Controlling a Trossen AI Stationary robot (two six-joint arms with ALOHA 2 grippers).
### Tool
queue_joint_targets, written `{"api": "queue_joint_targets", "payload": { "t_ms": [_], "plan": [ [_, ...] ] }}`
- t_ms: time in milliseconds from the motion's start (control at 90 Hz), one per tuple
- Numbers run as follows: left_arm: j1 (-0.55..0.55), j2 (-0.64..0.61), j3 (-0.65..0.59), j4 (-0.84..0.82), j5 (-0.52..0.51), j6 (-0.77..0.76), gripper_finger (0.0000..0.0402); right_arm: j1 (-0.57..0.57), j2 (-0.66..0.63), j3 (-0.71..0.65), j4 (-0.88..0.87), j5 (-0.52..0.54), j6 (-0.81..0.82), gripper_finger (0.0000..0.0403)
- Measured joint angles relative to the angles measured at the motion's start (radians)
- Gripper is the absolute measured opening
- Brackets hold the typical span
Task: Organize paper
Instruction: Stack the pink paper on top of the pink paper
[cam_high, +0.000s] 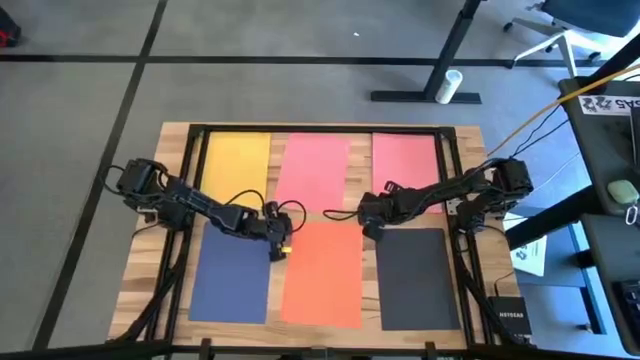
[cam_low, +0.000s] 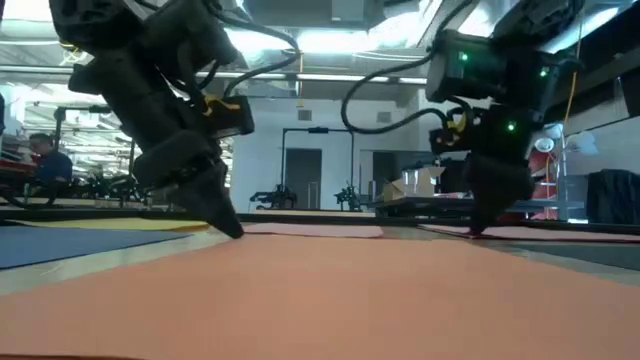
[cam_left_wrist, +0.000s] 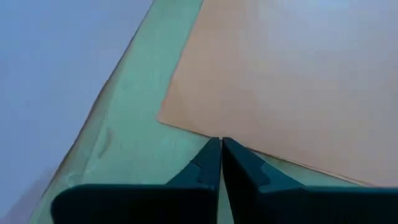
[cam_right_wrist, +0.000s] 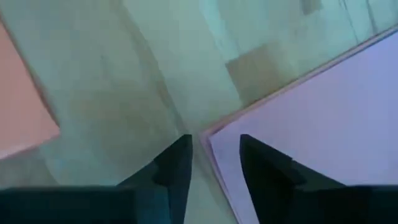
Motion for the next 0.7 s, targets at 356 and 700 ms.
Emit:
{"api": "queue_joint_targets", "payload": {
  "t_ms": [356,700],
  "plan": [
    [-0.001,-0.002,0.0,0.001,0.0,-0.001,0.0,-0.013,0.0,-0.007,0.005,0.039,-0.004,0.0012],
    [-0.001,-0.003,0.001,0.001,0.0,0.002,0.0,-0.011,0.0,0.042,-0.014,-0.056,-0.005,0.0002]
  ]
}}
